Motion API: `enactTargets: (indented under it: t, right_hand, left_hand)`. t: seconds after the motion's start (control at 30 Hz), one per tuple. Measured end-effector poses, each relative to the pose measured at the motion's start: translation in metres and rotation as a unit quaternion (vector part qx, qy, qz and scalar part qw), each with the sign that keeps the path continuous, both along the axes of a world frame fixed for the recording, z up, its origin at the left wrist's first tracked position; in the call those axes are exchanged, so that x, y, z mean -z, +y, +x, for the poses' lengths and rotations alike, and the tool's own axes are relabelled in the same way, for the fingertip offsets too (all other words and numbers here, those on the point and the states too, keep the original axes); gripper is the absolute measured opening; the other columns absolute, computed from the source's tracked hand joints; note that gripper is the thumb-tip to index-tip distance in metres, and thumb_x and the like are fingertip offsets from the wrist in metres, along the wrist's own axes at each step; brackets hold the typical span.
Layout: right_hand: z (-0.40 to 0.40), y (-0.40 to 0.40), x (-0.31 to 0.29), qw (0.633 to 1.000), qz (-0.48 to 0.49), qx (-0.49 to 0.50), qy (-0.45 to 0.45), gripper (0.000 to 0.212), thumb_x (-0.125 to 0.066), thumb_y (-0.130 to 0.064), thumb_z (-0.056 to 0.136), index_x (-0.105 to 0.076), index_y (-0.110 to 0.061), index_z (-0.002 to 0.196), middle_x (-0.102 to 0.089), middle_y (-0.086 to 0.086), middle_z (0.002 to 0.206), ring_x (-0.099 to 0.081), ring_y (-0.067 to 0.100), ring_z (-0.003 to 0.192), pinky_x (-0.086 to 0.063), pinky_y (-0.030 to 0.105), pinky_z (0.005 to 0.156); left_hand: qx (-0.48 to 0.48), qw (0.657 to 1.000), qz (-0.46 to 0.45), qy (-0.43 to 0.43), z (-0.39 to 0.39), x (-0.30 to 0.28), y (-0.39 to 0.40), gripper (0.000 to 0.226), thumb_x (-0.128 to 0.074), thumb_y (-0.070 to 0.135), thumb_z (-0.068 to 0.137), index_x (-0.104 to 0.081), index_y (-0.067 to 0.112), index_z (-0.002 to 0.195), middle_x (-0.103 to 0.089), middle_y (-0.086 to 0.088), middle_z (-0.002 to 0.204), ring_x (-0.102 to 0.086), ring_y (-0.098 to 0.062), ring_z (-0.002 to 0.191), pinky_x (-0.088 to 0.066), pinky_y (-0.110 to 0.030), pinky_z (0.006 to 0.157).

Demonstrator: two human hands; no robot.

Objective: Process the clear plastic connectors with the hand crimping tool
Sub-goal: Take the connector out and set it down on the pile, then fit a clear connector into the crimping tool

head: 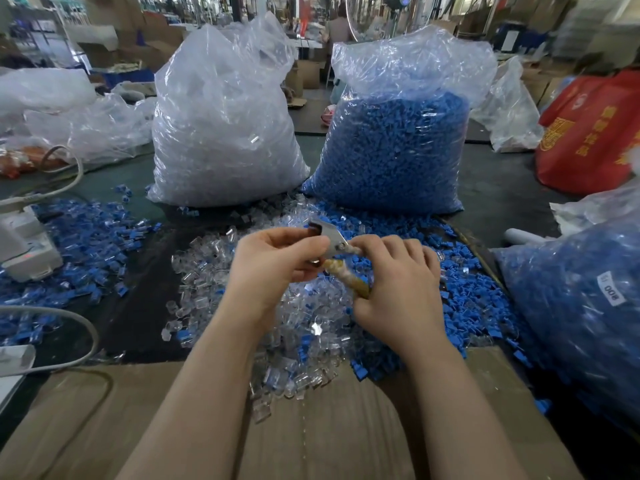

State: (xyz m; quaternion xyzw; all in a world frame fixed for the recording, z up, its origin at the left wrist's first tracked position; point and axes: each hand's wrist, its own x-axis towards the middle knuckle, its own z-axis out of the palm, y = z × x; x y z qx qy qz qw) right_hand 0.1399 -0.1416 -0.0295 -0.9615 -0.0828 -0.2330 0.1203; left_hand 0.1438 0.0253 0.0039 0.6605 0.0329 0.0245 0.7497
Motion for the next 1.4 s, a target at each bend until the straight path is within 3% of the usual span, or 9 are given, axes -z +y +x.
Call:
enactTargets:
  t: [0.1,0.27,0.43,0.53,0.7,0.83,0.93,1.1,1.4]
  right_hand:
    - [0.001,-0.003,0.0,0.999,-0.002,0.022,0.027,0.059,-0.07,-0.025,0.069,-0.052,-0.031,0.125,-0.057,-0.001,0.11,-0.051,0.027,0.107,-0.024,0.043,0.114]
    - [0.004,-0.017,-0.002,0.987,0.011,0.138,0.078,0.032,-0.064,-0.029,0.081,-0.052,-0.024,0.11,-0.061,0.001,0.094,-0.047,0.023,0.076,-0.036,0.034,0.066]
    - [0.008,-0.041,0.0,0.937,0.071,0.323,0.109,0.039,-0.066,-0.026,0.086,-0.052,-0.004,0.115,-0.058,0.018,0.112,-0.061,0.038,0.09,-0.04,0.038,0.068]
    - [0.007,-0.052,0.002,0.91,0.068,0.38,0.153,0.048,-0.067,-0.027,0.087,-0.051,0.0,0.123,-0.052,0.023,0.123,-0.061,0.041,0.099,-0.046,0.041,0.077]
    - [0.009,-0.056,0.008,0.9,0.07,0.362,0.233,0.042,-0.063,-0.031,0.09,-0.056,-0.004,0.121,-0.054,0.021,0.123,-0.061,0.037,0.097,-0.045,0.038,0.077]
    - [0.011,-0.048,0.008,0.917,0.037,0.325,0.228,0.02,-0.063,-0.03,0.089,-0.053,-0.013,0.087,-0.055,0.005,0.08,-0.052,0.023,0.067,-0.037,0.03,0.057]
    - [0.013,-0.04,0.009,0.929,0.041,0.286,0.231,0.029,-0.063,-0.029,0.089,-0.04,-0.019,0.073,-0.047,0.0,0.067,-0.04,0.015,0.054,-0.026,0.028,0.047]
    - [0.015,-0.032,0.012,0.951,0.108,0.213,0.198,0.01,-0.061,-0.026,0.087,-0.053,-0.021,0.086,-0.053,-0.001,0.071,-0.046,0.014,0.059,-0.03,0.028,0.048]
    - [0.017,-0.035,0.013,0.95,0.236,0.15,0.137,0.011,-0.063,-0.032,0.09,-0.056,-0.026,0.085,-0.055,-0.009,0.071,-0.05,0.011,0.064,-0.031,0.025,0.05]
  left_hand:
    - [0.004,1.0,-0.011,0.011,0.003,0.002,0.005,0.021,-0.078,0.02,0.08,-0.072,0.006,0.094,-0.076,-0.008,0.078,-0.072,-0.015,0.069,-0.058,-0.021,0.062]
    - [-0.091,0.968,0.233,-0.016,0.01,0.015,0.025,0.015,-0.07,0.036,0.088,-0.073,0.024,0.098,-0.074,0.01,0.085,-0.066,-0.001,0.077,-0.051,-0.017,0.067]
    - [-0.22,0.789,0.562,0.119,0.016,0.026,0.07,0.034,-0.054,0.039,0.096,-0.061,0.022,0.124,-0.057,-0.016,0.125,-0.052,-0.035,0.115,-0.041,-0.045,0.096]
    - [-0.198,0.727,0.603,0.262,0.017,0.028,0.079,0.049,-0.045,0.043,0.099,-0.049,0.012,0.137,-0.042,-0.022,0.141,-0.039,-0.042,0.13,-0.031,-0.051,0.106]
    - [-0.162,0.755,0.562,0.298,0.017,0.033,0.082,0.046,-0.043,0.03,0.099,-0.048,0.003,0.136,-0.037,-0.022,0.144,-0.045,-0.042,0.123,-0.041,-0.049,0.092]
    - [-0.142,0.807,0.528,0.222,0.018,0.036,0.08,0.024,-0.055,0.027,0.095,-0.069,0.008,0.099,-0.066,-0.015,0.1,-0.062,-0.034,0.087,-0.049,-0.038,0.071]
    - [-0.146,0.828,0.515,0.17,0.014,0.033,0.074,0.018,-0.063,0.023,0.092,-0.071,0.012,0.08,-0.068,-0.009,0.078,-0.063,-0.029,0.076,-0.049,-0.033,0.066]
    - [-0.148,0.872,0.454,0.11,0.01,0.025,0.066,0.01,-0.065,0.028,0.091,-0.068,0.025,0.082,-0.069,0.003,0.071,-0.066,-0.019,0.072,-0.055,-0.035,0.071]
    - [-0.062,0.877,0.47,0.071,0.011,0.028,0.054,0.01,-0.068,0.025,0.09,-0.068,0.024,0.1,-0.065,0.01,0.088,-0.06,-0.008,0.08,-0.051,-0.028,0.071]
